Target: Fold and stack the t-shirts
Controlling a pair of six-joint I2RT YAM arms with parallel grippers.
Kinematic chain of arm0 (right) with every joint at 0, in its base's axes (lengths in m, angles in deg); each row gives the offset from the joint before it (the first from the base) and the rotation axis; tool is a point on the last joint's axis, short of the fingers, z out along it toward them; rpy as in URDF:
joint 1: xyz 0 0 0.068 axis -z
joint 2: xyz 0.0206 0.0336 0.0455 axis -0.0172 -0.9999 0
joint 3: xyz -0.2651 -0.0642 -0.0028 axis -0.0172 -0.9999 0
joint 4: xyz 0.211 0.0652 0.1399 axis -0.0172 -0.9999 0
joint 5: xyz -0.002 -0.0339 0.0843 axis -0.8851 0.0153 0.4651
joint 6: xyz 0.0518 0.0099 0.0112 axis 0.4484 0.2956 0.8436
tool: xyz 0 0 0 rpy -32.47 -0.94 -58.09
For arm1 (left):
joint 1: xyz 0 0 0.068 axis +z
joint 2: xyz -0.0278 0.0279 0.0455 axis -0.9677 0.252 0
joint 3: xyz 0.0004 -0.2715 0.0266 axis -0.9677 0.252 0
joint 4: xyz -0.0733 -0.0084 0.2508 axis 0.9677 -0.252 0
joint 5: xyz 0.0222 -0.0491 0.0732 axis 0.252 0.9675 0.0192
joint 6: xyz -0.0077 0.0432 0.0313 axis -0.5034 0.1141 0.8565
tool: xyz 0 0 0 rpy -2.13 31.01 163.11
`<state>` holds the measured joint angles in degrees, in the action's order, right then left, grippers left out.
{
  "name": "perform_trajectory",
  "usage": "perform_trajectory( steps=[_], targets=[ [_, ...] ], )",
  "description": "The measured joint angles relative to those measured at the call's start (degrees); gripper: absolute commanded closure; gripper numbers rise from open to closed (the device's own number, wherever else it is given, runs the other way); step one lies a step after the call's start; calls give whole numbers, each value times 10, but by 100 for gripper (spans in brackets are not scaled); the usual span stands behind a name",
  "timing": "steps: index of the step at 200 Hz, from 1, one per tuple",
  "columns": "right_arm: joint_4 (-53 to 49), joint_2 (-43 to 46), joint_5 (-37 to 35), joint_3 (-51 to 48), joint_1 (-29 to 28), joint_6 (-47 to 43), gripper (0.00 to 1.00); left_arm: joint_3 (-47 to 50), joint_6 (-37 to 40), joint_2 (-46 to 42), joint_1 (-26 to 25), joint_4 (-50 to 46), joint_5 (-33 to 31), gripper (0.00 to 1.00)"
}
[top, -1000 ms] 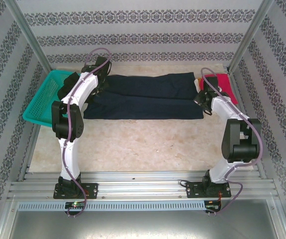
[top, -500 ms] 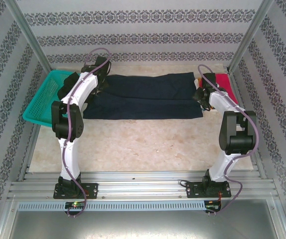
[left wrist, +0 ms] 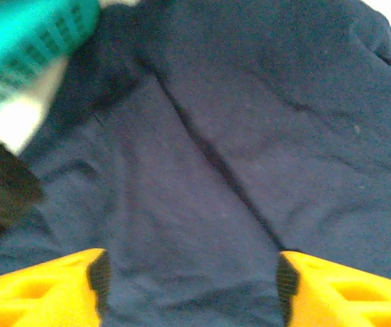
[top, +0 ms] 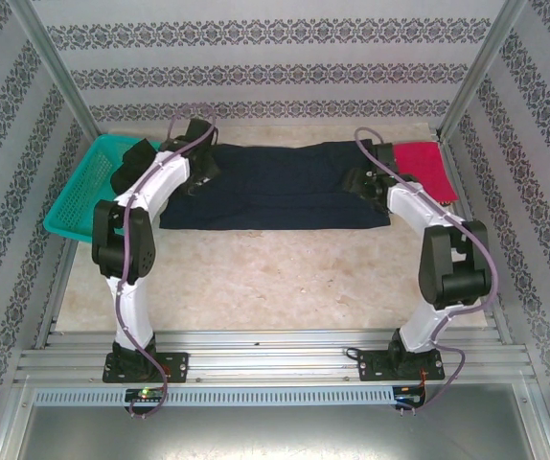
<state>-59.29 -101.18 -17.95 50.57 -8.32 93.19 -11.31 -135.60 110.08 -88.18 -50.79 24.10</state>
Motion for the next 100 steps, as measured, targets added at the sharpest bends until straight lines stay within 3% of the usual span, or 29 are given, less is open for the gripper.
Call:
perform_trajectory(
  steps=[47, 100],
  targets=[
    [1, -101, 45, 6, -10, 23, 37, 68, -30, 31, -2, 53, 33, 52],
    [31, -76, 49, -45, -10, 49, 34, 189, -50, -2, -3, 100, 43, 51]
  ],
)
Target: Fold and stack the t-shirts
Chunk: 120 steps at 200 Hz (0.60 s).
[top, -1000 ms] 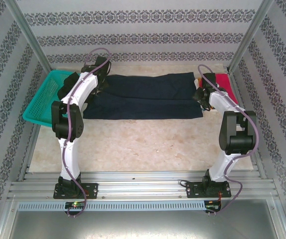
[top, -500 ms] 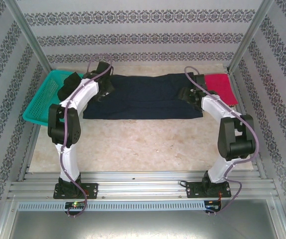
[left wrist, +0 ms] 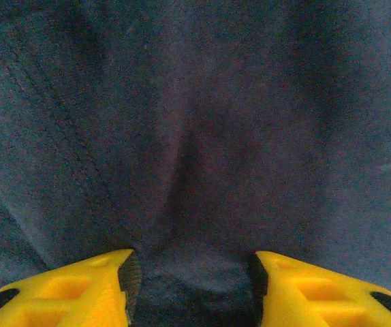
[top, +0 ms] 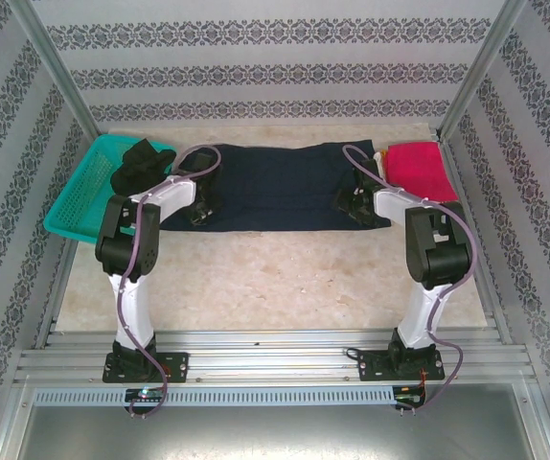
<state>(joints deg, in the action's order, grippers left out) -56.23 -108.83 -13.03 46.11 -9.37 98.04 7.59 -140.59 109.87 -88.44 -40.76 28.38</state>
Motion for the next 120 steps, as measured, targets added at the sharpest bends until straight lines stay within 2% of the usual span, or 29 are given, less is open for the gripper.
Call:
perform_trajectory(
  steps=[52, 120],
  targets=[
    [-9, 66, 9, -77, 0, 13, 34, 155, -26, -107, -20, 28, 17, 50],
    [-46, 212, 12, -224, 0, 49, 35, 253, -85, -188, -95, 35, 21, 49]
  ],
)
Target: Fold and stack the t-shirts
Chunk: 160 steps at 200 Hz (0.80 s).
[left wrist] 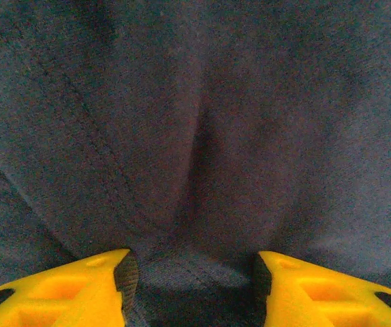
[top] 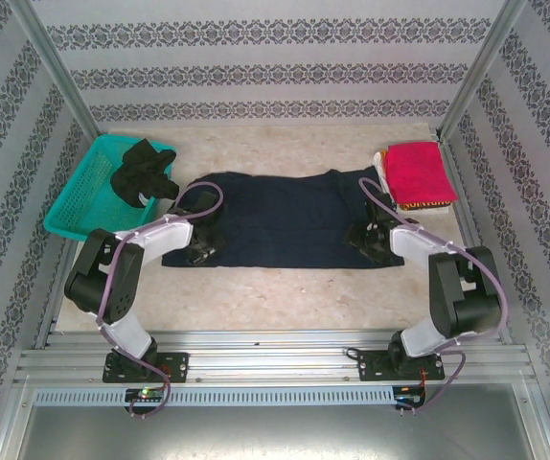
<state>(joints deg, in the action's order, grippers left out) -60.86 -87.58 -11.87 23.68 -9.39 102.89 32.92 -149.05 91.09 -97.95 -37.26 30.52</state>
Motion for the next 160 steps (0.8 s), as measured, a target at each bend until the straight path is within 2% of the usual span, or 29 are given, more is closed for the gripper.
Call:
perform_trajectory(
  steps=[23, 37, 65, 91, 124, 141, 160],
  targets=[
    [-19, 38, -3, -27, 0, 8, 35, 19, -24, -19, -23, -2, 3, 46],
    [-27, 51, -3, -26, 0, 7, 34, 22, -33, -31, -30, -14, 4, 40],
    [-29, 44, -4, 26, -9, -5, 33, -13, -30, -32, -28, -69, -12, 32],
    [-11, -23, -4, 134, -28, -21, 33, -100, -12, 4, -12, -82, -21, 31],
    [14, -142, -2, 256, -35, -32, 34, -237, 21, 120, 9, -72, -25, 33],
    [12, -179, -2, 278, -35, -38, 34, -256, 28, 156, 16, -65, -25, 33],
    [3, -196, 1, 277, -33, -40, 34, -235, 31, 166, 21, -65, -25, 33]
  ],
)
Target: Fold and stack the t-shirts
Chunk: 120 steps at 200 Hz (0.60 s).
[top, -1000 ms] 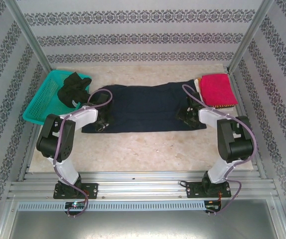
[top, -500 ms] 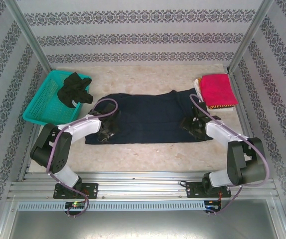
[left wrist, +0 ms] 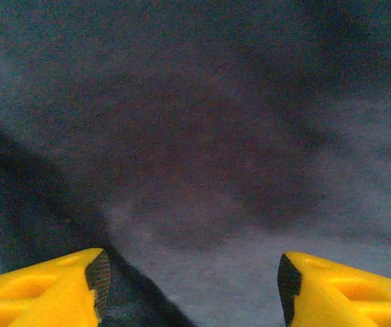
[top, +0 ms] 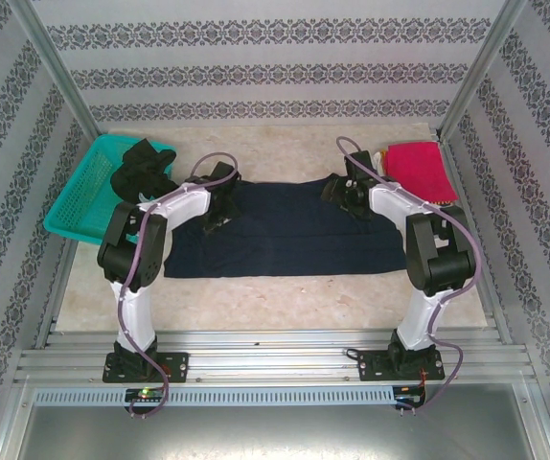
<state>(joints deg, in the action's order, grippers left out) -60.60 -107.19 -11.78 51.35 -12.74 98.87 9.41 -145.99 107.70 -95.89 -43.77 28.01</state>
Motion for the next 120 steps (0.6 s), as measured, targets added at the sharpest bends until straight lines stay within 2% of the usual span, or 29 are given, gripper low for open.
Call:
perform_trajectory(
  steps=[44, 72, 97, 120],
  targets=[
    [3, 9, 13, -76, 0, 0, 35, 113, -6, -73, 0, 20, -2, 34],
    [19, 54, 23, -129, -1, 5, 36, 167, -15, -119, 0, 23, 5, 32],
    [16, 63, 28, -138, -5, 3, 35, 137, -9, -112, 0, 2, 9, 30],
    [0, 64, 28, -112, -19, -10, 35, 42, 15, -96, 0, -22, -5, 28]
  ],
)
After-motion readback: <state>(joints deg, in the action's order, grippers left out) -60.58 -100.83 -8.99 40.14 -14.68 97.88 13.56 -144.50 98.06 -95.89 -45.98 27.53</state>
